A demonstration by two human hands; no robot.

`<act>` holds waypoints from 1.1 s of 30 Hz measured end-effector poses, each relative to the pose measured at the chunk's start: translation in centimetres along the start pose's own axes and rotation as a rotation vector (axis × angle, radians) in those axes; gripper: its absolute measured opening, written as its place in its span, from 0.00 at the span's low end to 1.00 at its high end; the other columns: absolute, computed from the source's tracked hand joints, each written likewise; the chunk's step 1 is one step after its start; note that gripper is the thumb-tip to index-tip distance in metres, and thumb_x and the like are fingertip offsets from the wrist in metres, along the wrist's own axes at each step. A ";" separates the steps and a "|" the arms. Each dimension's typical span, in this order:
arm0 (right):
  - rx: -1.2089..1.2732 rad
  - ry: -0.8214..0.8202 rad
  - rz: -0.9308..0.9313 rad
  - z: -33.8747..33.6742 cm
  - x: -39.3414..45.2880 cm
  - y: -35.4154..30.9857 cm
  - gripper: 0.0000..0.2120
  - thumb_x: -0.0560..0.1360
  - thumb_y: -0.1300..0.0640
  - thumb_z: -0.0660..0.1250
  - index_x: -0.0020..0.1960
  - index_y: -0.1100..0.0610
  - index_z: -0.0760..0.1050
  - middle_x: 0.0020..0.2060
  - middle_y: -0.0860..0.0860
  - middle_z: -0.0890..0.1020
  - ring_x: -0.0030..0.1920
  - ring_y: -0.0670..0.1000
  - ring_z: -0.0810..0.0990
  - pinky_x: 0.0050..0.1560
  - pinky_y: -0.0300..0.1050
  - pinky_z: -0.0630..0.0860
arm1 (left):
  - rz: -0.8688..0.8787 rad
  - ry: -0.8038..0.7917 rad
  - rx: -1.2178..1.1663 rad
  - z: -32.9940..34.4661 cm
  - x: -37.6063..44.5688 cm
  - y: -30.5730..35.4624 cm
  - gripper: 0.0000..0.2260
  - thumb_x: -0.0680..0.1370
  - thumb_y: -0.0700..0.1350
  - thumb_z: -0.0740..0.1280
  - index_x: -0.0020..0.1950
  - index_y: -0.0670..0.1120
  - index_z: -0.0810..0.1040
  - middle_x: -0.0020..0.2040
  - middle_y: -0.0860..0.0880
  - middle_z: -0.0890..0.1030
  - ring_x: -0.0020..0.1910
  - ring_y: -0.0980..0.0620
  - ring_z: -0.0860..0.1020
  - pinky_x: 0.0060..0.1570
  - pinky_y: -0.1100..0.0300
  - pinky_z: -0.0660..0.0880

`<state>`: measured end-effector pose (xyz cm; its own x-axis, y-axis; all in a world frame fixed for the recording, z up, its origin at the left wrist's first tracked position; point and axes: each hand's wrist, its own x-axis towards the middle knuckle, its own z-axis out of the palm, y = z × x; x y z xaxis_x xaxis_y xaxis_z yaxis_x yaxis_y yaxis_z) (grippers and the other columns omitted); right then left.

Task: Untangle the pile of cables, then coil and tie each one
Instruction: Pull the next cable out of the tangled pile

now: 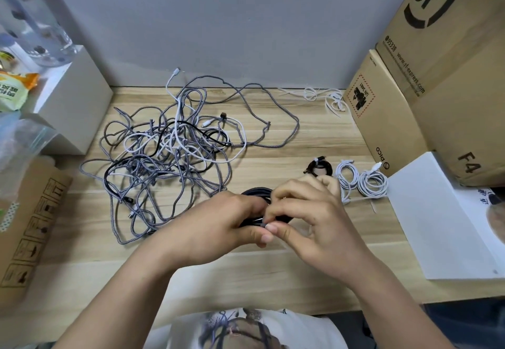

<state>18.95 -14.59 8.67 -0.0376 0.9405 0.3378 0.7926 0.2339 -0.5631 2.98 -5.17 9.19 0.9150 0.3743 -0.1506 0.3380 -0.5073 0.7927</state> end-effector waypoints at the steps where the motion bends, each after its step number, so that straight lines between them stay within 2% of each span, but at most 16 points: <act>1: 0.002 0.002 -0.003 0.2 -0.2 0.0 0.02 0.70 0.51 0.69 0.39 0.48 0.78 0.41 0.40 0.76 0.45 0.43 0.71 0.50 0.47 0.58 | -0.003 -0.009 -0.024 0.2 0.0 -0.2 0.08 0.74 0.53 0.67 0.41 0.49 0.74 0.32 0.54 0.74 0.31 0.57 0.68 0.31 0.63 0.64; 4: 0.043 0.023 0.023 1.0 -0.5 0.0 0.02 0.70 0.53 0.68 0.38 0.48 0.77 0.42 0.39 0.76 0.45 0.43 0.71 0.50 0.46 0.58 | -0.013 -0.029 -0.069 0.6 0.0 -0.4 0.10 0.73 0.54 0.66 0.43 0.47 0.75 0.36 0.48 0.78 0.35 0.52 0.72 0.35 0.58 0.68; 9: 0.151 0.085 0.102 1.8 -0.8 -0.5 0.03 0.71 0.52 0.63 0.39 0.48 0.71 0.42 0.39 0.75 0.45 0.40 0.70 0.51 0.44 0.57 | -0.057 -0.054 -0.060 0.9 0.3 -0.3 0.09 0.73 0.53 0.65 0.38 0.50 0.76 0.32 0.56 0.77 0.32 0.60 0.71 0.34 0.62 0.67; 11: 0.213 0.107 0.061 2.1 -0.3 -1.5 0.03 0.72 0.53 0.62 0.40 0.47 0.70 0.39 0.39 0.73 0.44 0.40 0.70 0.51 0.46 0.59 | -0.099 -0.069 0.026 2.1 0.6 0.2 0.06 0.72 0.51 0.63 0.41 0.50 0.77 0.38 0.54 0.79 0.37 0.59 0.74 0.39 0.61 0.70; 13: 0.272 0.125 0.005 2.5 0.3 -2.8 0.04 0.72 0.55 0.62 0.40 0.48 0.70 0.38 0.37 0.70 0.42 0.41 0.70 0.48 0.52 0.64 | -0.108 -0.051 0.005 3.5 0.7 1.1 0.12 0.69 0.51 0.57 0.48 0.50 0.75 0.45 0.54 0.76 0.47 0.58 0.75 0.47 0.59 0.74; 15: 0.349 0.157 0.011 2.9 0.6 -3.9 0.04 0.72 0.57 0.61 0.41 0.48 0.69 0.36 0.36 0.69 0.41 0.41 0.70 0.44 0.54 0.67 | -0.029 0.024 -0.125 4.2 0.6 1.5 0.08 0.69 0.52 0.54 0.45 0.58 0.69 0.44 0.61 0.70 0.46 0.65 0.72 0.48 0.62 0.74; 17: 0.471 0.204 0.105 3.0 0.8 -4.7 0.05 0.73 0.55 0.60 0.41 0.45 0.69 0.36 0.36 0.71 0.42 0.43 0.72 0.45 0.53 0.68 | 0.005 0.097 -0.140 4.2 0.7 1.5 0.05 0.70 0.50 0.53 0.42 0.60 0.65 0.44 0.62 0.71 0.47 0.57 0.74 0.47 0.54 0.76; 19: 0.524 0.264 0.176 2.9 1.4 -4.8 0.05 0.74 0.52 0.60 0.42 0.42 0.69 0.38 0.36 0.75 0.44 0.46 0.74 0.48 0.53 0.70 | 0.002 0.129 -0.085 4.5 0.9 1.5 0.08 0.70 0.49 0.53 0.44 0.52 0.70 0.47 0.48 0.77 0.49 0.42 0.76 0.47 0.46 0.76; 20: 0.517 0.275 0.186 2.8 1.8 -4.6 0.04 0.73 0.51 0.61 0.42 0.42 0.70 0.38 0.35 0.76 0.44 0.44 0.75 0.49 0.55 0.71 | -0.005 0.136 -0.064 4.6 1.1 1.4 0.12 0.70 0.48 0.52 0.46 0.47 0.72 0.49 0.42 0.77 0.50 0.39 0.76 0.47 0.45 0.76; 22: 0.476 0.274 0.200 2.5 2.6 -4.0 0.02 0.72 0.50 0.62 0.44 0.45 0.73 0.37 0.34 0.76 0.43 0.40 0.75 0.51 0.57 0.71 | -0.012 0.149 -0.041 5.0 1.6 1.2 0.18 0.70 0.47 0.51 0.53 0.43 0.74 0.53 0.40 0.78 0.52 0.39 0.76 0.49 0.45 0.76; 24: 0.383 0.267 0.197 2.2 2.9 -2.9 0.06 0.71 0.48 0.63 0.47 0.46 0.73 0.36 0.34 0.76 0.41 0.39 0.75 0.51 0.55 0.71 | -0.024 0.109 -0.136 5.1 2.0 0.9 0.18 0.68 0.49 0.53 0.50 0.43 0.77 0.49 0.44 0.81 0.49 0.44 0.78 0.48 0.47 0.76; 26: 0.250 0.234 0.186 1.9 2.5 -1.5 0.06 0.71 0.46 0.64 0.46 0.46 0.74 0.35 0.34 0.75 0.40 0.40 0.75 0.49 0.50 0.71 | -0.095 0.048 -0.313 5.1 2.2 0.4 0.10 0.68 0.48 0.59 0.36 0.43 0.76 0.35 0.50 0.80 0.39 0.50 0.78 0.43 0.51 0.75; 28: 0.226 0.157 0.254 1.5 1.7 -0.1 0.08 0.70 0.43 0.64 0.44 0.45 0.75 0.33 0.37 0.77 0.38 0.42 0.76 0.46 0.46 0.72 | -0.116 0.020 -0.536 4.6 2.1 0.5 0.13 0.74 0.45 0.61 0.30 0.45 0.72 0.27 0.52 0.74 0.29 0.58 0.72 0.36 0.63 0.70; 30: 0.479 0.046 0.391 1.2 0.6 0.9 0.12 0.67 0.38 0.65 0.43 0.46 0.77 0.34 0.39 0.80 0.35 0.40 0.77 0.40 0.40 0.73 | -0.116 0.026 -0.743 3.9 2.0 0.5 0.18 0.79 0.44 0.60 0.29 0.47 0.73 0.24 0.51 0.71 0.24 0.62 0.67 0.28 0.71 0.63; 32: 0.713 -0.011 0.448 1.1 -0.4 1.4 0.15 0.67 0.37 0.69 0.46 0.47 0.77 0.35 0.41 0.82 0.35 0.38 0.78 0.39 0.34 0.74 | -0.149 0.077 -0.865 3.4 2.0 -0.1 0.18 0.77 0.49 0.59 0.28 0.48 0.76 0.23 0.51 0.71 0.22 0.61 0.64 0.24 0.70 0.59; 33: 0.764 -0.020 0.457 1.3 -0.9 1.7 0.14 0.69 0.41 0.71 0.48 0.48 0.77 0.37 0.41 0.83 0.38 0.38 0.79 0.42 0.33 0.73 | -0.179 0.103 -0.908 3.3 2.1 -0.6 0.18 0.75 0.51 0.59 0.28 0.47 0.77 0.22 0.50 0.71 0.22 0.59 0.63 0.23 0.69 0.58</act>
<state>19.49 -14.71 6.41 0.1669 0.9846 -0.0521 0.1109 -0.0713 -0.9913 5.41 -6.64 6.51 0.8272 0.4776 -0.2962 0.1303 0.3498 0.9277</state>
